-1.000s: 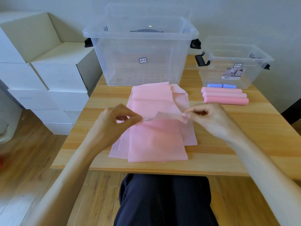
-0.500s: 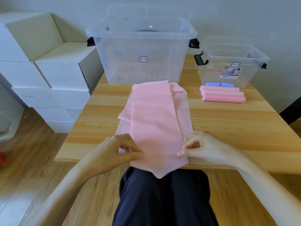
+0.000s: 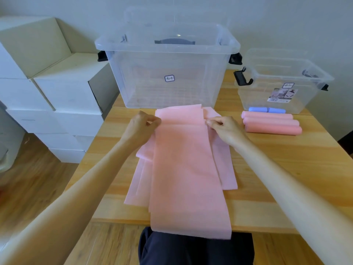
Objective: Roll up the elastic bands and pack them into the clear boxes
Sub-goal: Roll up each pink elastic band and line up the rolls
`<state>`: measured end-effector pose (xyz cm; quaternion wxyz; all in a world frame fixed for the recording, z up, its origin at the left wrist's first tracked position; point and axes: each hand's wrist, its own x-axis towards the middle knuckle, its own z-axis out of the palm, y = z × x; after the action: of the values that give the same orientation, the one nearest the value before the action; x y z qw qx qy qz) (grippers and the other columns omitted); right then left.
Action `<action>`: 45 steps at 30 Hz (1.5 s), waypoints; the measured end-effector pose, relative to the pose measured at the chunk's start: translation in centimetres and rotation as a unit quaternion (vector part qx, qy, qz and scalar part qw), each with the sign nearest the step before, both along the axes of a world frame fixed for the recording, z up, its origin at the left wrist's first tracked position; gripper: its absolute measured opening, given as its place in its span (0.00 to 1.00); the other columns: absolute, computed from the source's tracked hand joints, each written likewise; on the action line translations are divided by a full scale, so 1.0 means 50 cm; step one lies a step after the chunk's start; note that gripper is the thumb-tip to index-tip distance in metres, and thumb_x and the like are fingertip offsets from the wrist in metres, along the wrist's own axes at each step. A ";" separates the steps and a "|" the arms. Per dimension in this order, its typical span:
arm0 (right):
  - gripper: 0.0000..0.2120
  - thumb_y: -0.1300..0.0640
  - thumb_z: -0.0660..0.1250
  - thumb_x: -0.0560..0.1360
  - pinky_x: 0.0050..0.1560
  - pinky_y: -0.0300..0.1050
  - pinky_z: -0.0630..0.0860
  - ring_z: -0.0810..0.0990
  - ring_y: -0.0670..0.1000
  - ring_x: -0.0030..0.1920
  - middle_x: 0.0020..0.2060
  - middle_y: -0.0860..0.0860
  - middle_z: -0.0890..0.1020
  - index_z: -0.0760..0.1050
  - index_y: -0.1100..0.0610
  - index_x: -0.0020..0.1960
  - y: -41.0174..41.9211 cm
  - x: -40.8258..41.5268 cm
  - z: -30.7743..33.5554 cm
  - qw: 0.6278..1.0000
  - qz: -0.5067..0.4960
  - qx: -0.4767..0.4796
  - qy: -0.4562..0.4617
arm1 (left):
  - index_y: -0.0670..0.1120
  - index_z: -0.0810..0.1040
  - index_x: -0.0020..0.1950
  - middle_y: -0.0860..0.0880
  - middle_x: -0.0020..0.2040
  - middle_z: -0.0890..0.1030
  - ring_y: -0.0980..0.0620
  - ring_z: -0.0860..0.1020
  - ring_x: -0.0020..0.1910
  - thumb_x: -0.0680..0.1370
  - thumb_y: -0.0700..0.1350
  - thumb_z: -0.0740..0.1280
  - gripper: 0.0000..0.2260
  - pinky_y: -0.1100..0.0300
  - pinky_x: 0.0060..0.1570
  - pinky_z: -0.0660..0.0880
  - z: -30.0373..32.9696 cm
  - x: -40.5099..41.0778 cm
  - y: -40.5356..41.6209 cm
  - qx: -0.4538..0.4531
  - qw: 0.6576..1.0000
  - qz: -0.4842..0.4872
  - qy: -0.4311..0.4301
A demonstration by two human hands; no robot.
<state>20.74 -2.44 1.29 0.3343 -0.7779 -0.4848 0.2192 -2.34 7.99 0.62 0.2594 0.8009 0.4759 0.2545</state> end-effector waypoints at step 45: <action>0.12 0.67 0.69 0.76 0.51 0.40 0.82 0.86 0.51 0.48 0.56 0.58 0.82 0.78 0.64 0.59 -0.010 0.039 0.020 0.962 -0.040 0.114 0.243 | 0.49 0.80 0.62 0.49 0.67 0.69 0.57 0.76 0.55 0.76 0.35 0.69 0.16 0.77 0.47 0.71 -0.046 0.050 0.068 0.063 0.991 -0.012 -0.114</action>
<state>22.68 -2.93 2.29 0.5368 -0.6771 -0.3787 0.3316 0.16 11.38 -1.70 0.2640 0.7868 0.4169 0.3706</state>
